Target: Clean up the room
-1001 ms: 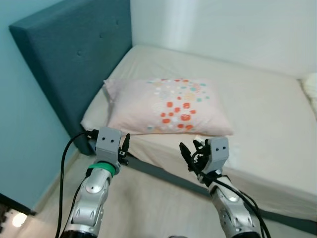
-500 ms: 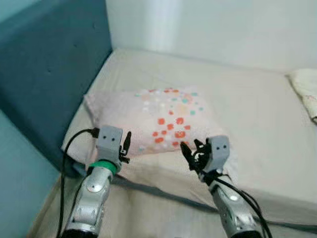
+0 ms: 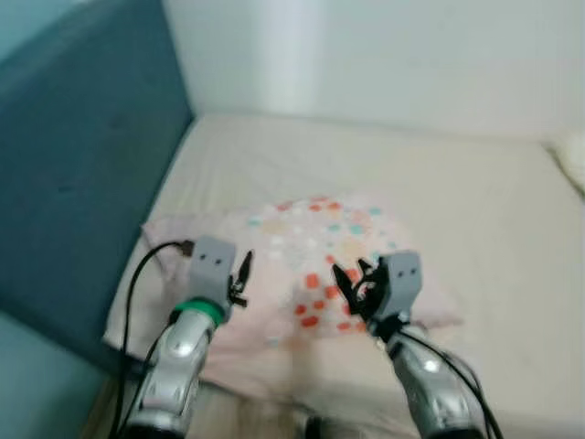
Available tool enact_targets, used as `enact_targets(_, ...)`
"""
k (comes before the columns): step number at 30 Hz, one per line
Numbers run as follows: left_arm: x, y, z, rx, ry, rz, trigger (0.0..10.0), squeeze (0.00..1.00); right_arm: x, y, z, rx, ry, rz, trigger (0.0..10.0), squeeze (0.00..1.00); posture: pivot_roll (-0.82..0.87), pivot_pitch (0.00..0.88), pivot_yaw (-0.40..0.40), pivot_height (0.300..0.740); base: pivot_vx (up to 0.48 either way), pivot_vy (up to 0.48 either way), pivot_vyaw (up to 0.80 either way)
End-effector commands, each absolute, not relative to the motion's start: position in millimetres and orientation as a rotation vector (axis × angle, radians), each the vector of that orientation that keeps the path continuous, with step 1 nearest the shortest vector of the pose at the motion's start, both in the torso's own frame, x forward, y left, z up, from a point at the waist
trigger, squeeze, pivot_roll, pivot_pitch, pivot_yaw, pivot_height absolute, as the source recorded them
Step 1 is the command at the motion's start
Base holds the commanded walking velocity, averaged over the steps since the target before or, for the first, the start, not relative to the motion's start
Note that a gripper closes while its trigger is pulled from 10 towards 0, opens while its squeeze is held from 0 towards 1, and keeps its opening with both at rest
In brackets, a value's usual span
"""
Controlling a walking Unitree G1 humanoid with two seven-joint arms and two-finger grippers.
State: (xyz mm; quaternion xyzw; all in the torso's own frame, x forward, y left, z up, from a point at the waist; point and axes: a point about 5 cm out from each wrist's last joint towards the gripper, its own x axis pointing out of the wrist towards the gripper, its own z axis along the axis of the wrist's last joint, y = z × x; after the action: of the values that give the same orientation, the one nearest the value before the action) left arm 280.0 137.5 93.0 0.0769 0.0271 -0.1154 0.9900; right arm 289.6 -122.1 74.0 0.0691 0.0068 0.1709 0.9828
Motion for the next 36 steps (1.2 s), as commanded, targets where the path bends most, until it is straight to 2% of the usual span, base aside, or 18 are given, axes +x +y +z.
enact_targets(1,273,136,81,0.158,0.111,-0.281,10.0,0.0,282,-121,63,0.132,0.054,0.344,10.0,0.0,-0.07,0.014,0.045,0.74,0.0,0.0,0.0)
enact_targets(36,270,140,69,0.19,0.175,-0.281,10.0,0.0,279,-128,55,0.116,0.081,0.267,10.0,0.0,-0.08,0.035,0.056,0.74,0.0,0.0,0.0)
